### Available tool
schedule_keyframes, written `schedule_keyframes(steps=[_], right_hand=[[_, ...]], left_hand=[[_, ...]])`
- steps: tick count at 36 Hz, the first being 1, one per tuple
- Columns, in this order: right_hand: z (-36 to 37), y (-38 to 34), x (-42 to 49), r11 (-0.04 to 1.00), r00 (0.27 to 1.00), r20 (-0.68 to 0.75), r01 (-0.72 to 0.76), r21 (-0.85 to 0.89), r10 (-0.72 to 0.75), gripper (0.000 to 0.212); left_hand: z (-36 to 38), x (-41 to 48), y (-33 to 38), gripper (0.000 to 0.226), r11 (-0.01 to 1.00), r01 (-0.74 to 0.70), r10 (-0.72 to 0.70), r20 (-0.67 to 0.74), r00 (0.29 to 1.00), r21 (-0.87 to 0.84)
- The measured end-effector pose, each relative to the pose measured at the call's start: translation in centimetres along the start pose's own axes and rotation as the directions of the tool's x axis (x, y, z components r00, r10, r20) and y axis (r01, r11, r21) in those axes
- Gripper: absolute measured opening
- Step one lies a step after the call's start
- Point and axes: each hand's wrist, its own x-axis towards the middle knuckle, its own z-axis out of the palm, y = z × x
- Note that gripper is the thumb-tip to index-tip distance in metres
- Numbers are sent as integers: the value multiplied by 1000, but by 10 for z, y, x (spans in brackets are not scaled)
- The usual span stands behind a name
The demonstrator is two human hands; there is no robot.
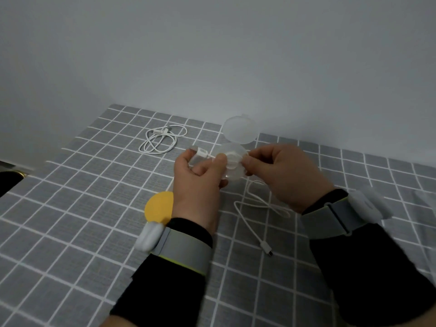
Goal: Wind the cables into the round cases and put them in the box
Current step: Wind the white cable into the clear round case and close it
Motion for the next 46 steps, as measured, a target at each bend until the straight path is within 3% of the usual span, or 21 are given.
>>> schedule_keyframes(steps=[2,5,8,11,16,19,22,28,32,36,40,46], right_hand=[[-11,0,1,994,999,40,23,-108,-19,21],[-27,-3,-1,962,994,105,64,-267,-37,20],[-38,-7,-4,915,988,145,106,-390,-52,19],[-42,-8,-6,876,984,167,129,-465,-56,18],[-46,-8,-7,860,976,209,155,-486,-59,16],[-48,-8,-8,866,974,219,161,-474,-61,14],[-50,-7,-8,888,976,205,156,-433,-71,14],[-47,-3,-7,939,980,181,134,-318,-79,9],[-36,-1,-4,970,992,84,114,-216,-98,12],[-23,-1,-2,991,997,18,82,-103,-81,13],[-6,6,2,999,999,35,32,-19,-31,14],[21,5,2,969,997,81,-29,245,9,14]], left_hand=[[-1,-1,-1,79,999,-46,45,13,999,27],[-4,-2,-4,97,938,-170,154,76,985,303],[-5,-1,-6,67,714,-325,227,235,945,620],[-2,-6,-6,34,605,-375,191,328,925,703],[0,-12,-7,48,574,-375,80,405,911,728],[2,-13,-5,23,618,-351,42,416,908,703],[2,-12,-5,11,675,-321,31,409,912,664],[-1,-9,-5,11,777,-284,68,373,925,562],[-2,-7,-5,6,833,-252,95,322,942,493],[-5,-2,-7,15,867,-223,138,216,967,446],[-5,1,-6,20,915,-191,152,135,979,356],[-4,-1,-3,13,949,-183,172,65,983,258]])
